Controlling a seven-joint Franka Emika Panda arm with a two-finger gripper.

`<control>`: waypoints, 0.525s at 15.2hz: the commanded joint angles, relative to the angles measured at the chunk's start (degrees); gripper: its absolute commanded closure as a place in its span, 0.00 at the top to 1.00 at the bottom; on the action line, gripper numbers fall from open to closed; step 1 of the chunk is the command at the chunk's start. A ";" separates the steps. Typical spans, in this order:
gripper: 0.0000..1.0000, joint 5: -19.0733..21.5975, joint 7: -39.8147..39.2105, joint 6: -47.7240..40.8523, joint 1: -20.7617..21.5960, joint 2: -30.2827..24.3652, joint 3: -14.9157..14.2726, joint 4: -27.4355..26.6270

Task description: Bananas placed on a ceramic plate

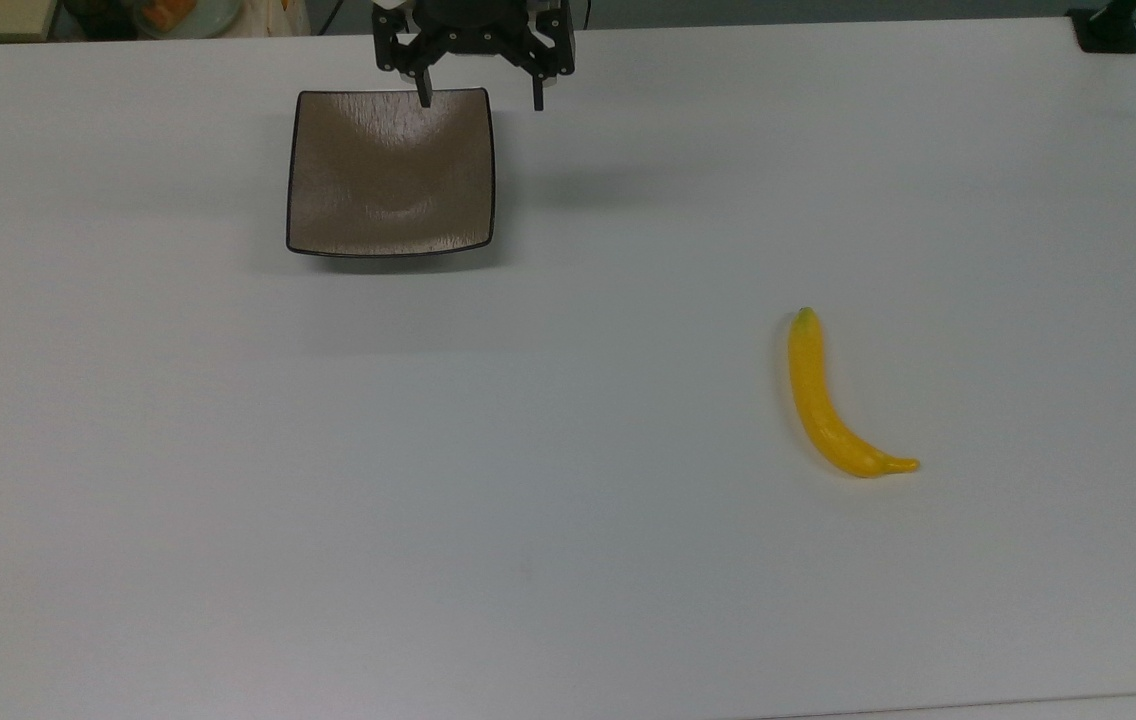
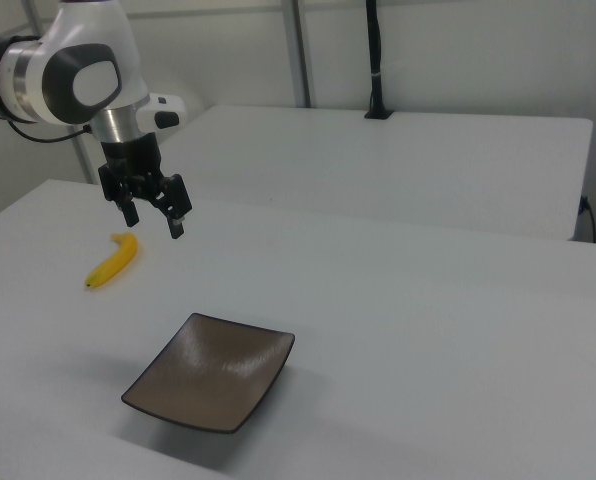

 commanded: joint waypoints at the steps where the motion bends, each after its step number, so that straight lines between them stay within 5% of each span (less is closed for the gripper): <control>1: 1.00 -0.63 -0.17 -0.72 -0.15 -0.73 0.31 -0.29; 8: 1.00 0.34 5.79 3.22 0.38 1.10 1.44 -0.03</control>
